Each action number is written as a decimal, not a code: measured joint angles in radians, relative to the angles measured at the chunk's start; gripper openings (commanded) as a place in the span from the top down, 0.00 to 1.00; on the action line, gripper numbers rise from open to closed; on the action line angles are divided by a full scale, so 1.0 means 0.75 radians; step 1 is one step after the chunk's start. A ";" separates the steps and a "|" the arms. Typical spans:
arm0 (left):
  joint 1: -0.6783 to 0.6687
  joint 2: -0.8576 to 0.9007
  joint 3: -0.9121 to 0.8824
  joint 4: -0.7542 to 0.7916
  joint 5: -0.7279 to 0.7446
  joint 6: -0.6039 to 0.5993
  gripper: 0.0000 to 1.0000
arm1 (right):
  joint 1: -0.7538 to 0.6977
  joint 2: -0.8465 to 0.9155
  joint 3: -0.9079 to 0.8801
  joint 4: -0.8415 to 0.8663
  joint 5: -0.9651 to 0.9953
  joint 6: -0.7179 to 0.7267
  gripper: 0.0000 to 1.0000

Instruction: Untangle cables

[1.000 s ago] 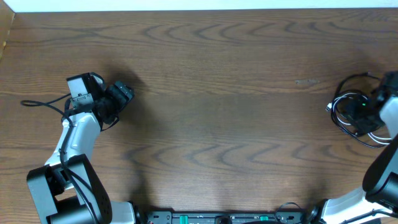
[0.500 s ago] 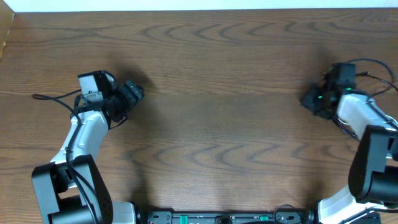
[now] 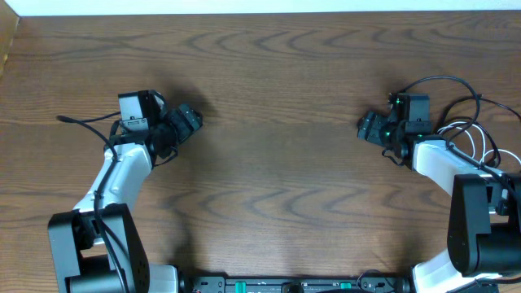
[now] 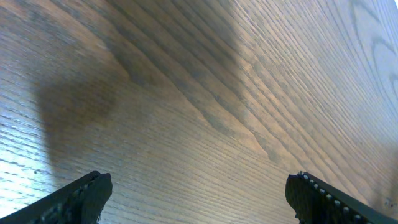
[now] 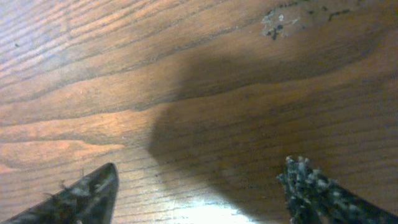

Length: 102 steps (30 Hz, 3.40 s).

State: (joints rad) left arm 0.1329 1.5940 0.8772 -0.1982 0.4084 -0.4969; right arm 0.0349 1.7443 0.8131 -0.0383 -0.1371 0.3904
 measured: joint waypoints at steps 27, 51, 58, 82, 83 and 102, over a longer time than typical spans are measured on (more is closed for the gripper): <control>-0.249 0.008 0.000 -0.012 -0.288 0.107 0.06 | 0.022 0.134 0.018 0.243 0.204 -0.219 0.01; -0.331 0.201 0.101 -0.364 -0.345 0.459 0.02 | 0.022 0.219 0.493 -0.903 0.148 -0.307 0.01; -0.331 0.251 0.191 -0.523 -0.338 0.459 0.02 | 0.022 0.223 0.523 -0.999 0.143 -0.307 0.01; -0.331 0.252 0.202 -0.503 -0.334 0.459 0.02 | 0.022 0.234 0.782 -1.212 0.142 -0.307 0.01; -0.331 0.252 0.201 -0.499 -0.333 0.459 0.02 | 0.022 0.234 0.782 -1.212 0.142 -0.307 0.01; -0.331 0.252 0.187 -0.483 -0.334 0.459 0.02 | 0.022 0.234 0.699 -1.033 0.142 -0.307 0.01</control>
State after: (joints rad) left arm -0.1150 1.7832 1.0176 -0.5602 0.1581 -0.1528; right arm 0.0517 1.9202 1.3376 -0.8131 -0.0307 0.1604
